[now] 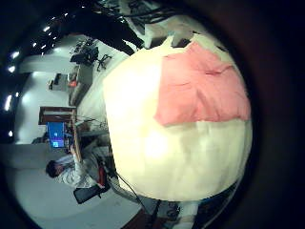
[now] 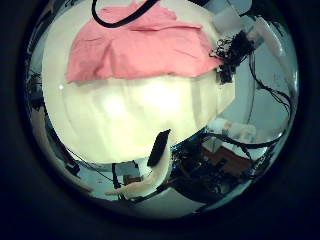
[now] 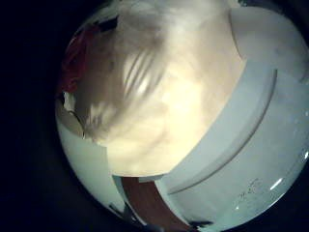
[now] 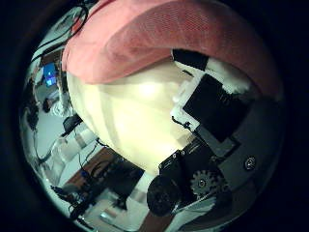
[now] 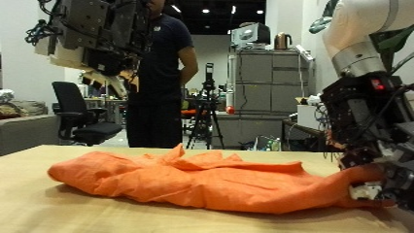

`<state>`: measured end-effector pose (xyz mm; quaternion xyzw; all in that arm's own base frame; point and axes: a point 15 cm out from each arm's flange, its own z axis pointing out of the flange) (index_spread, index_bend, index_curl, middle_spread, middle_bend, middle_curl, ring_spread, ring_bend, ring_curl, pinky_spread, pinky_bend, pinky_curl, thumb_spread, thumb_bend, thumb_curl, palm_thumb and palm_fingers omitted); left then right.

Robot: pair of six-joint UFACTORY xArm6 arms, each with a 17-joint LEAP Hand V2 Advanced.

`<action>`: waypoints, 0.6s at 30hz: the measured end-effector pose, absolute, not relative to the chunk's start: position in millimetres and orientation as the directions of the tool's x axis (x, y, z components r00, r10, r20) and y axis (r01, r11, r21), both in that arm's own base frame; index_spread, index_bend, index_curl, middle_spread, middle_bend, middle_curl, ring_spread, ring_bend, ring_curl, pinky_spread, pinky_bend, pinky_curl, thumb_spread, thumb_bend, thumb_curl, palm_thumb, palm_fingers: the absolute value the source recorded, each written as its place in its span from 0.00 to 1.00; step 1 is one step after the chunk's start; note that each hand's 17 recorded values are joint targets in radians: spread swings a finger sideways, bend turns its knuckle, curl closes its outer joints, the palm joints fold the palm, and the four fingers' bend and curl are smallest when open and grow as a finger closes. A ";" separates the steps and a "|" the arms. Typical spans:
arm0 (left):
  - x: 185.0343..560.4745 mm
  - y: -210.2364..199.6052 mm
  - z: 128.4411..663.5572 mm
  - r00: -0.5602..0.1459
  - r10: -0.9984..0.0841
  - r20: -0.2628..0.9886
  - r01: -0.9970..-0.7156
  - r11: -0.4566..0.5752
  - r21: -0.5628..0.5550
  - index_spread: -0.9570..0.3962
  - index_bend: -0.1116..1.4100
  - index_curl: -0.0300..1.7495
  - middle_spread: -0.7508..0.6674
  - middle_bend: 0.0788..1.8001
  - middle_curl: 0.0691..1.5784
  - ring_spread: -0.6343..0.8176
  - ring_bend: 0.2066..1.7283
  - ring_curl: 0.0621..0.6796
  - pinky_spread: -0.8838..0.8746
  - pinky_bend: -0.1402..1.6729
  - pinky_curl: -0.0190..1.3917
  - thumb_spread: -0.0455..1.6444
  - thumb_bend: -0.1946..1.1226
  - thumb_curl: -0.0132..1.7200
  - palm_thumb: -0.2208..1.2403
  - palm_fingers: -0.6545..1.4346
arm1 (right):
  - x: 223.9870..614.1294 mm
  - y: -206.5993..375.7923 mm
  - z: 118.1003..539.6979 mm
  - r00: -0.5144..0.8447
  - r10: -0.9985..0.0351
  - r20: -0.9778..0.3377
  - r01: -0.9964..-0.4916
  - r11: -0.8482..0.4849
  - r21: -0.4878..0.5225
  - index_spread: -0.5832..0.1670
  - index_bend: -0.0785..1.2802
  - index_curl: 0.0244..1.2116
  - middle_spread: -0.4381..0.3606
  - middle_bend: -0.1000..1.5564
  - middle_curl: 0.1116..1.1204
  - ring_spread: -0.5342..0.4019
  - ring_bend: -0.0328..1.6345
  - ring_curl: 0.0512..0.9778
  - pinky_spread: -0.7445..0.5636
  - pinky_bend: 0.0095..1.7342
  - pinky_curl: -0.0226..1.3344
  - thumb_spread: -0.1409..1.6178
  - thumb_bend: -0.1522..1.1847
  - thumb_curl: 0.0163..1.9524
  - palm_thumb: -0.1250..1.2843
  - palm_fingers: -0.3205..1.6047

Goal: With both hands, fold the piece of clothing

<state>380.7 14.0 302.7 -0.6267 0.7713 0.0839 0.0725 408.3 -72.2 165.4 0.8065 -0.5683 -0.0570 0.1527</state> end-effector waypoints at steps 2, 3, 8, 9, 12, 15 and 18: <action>378.6 18.8 302.3 -0.196 -0.956 -0.218 -0.981 0.191 0.044 0.77 0.18 0.19 0.75 0.07 0.16 0.82 0.15 0.27 0.82 0.26 0.22 0.60 0.13 0.18 0.30 0.32 | 407.0 -84.6 183.5 0.337 -0.937 0.095 -0.911 -0.299 0.282 0.33 0.66 0.56 0.33 0.70 0.59 0.31 0.73 0.55 0.28 0.64 0.44 0.67 0.17 0.23 0.87 0.82; 377.6 21.6 302.2 -0.191 -0.957 -0.217 -0.982 0.185 0.046 0.77 0.18 0.19 0.75 0.07 0.16 0.82 0.15 0.27 0.82 0.26 0.22 0.60 0.13 0.18 0.30 0.32 | 405.6 -87.6 192.7 0.338 -0.936 0.099 -0.914 -0.301 0.271 0.33 0.68 0.57 0.33 0.71 0.61 0.31 0.74 0.56 0.29 0.66 0.45 0.68 0.17 0.23 0.88 0.81; 370.4 37.8 298.7 -0.169 -0.961 -0.221 -0.985 0.159 0.063 0.77 0.18 0.19 0.75 0.07 0.16 0.83 0.15 0.27 0.82 0.26 0.22 0.61 0.13 0.18 0.30 0.32 | 399.4 -92.4 243.4 0.331 -0.934 0.132 -0.932 -0.301 0.201 0.35 0.74 0.63 0.33 0.76 0.66 0.32 0.80 0.62 0.32 0.70 0.50 0.72 0.16 0.25 0.88 0.76; 368.7 40.0 297.8 -0.167 -0.961 -0.222 -0.985 0.156 0.067 0.77 0.18 0.19 0.75 0.07 0.16 0.83 0.15 0.27 0.82 0.26 0.22 0.61 0.13 0.18 0.30 0.33 | 397.9 -91.9 254.3 0.332 -0.933 0.139 -0.935 -0.305 0.183 0.35 0.75 0.64 0.33 0.76 0.67 0.32 0.80 0.62 0.32 0.71 0.50 0.72 0.16 0.25 0.88 0.75; 365.8 42.9 298.8 -0.161 -0.962 -0.222 -0.987 0.150 0.064 0.78 0.18 0.19 0.75 0.07 0.16 0.83 0.14 0.26 0.82 0.26 0.22 0.61 0.13 0.18 0.30 0.33 | 398.4 -81.1 279.2 0.346 -0.926 0.151 -0.935 -0.327 0.139 0.36 0.76 0.66 0.33 0.77 0.69 0.32 0.81 0.64 0.33 0.72 0.52 0.73 0.15 0.26 0.88 0.73; 358.8 51.2 298.3 -0.142 -0.965 -0.222 -0.989 0.131 0.065 0.78 0.18 0.19 0.74 0.07 0.16 0.82 0.14 0.26 0.82 0.26 0.22 0.61 0.13 0.18 0.31 0.33 | 407.9 -41.2 307.6 0.412 -0.896 0.166 -0.911 -0.404 0.079 0.36 0.77 0.67 0.32 0.77 0.71 0.33 0.82 0.65 0.34 0.73 0.53 0.74 0.14 0.27 0.88 0.72; 354.7 58.8 298.6 -0.128 -0.967 -0.222 -0.991 0.116 0.064 0.78 0.18 0.19 0.73 0.07 0.17 0.82 0.14 0.26 0.82 0.26 0.23 0.61 0.13 0.18 0.31 0.33 | 423.3 1.4 337.4 0.469 -0.865 0.176 -0.880 -0.475 0.010 0.36 0.78 0.68 0.32 0.77 0.73 0.32 0.82 0.67 0.35 0.73 0.54 0.74 0.14 0.28 0.88 0.72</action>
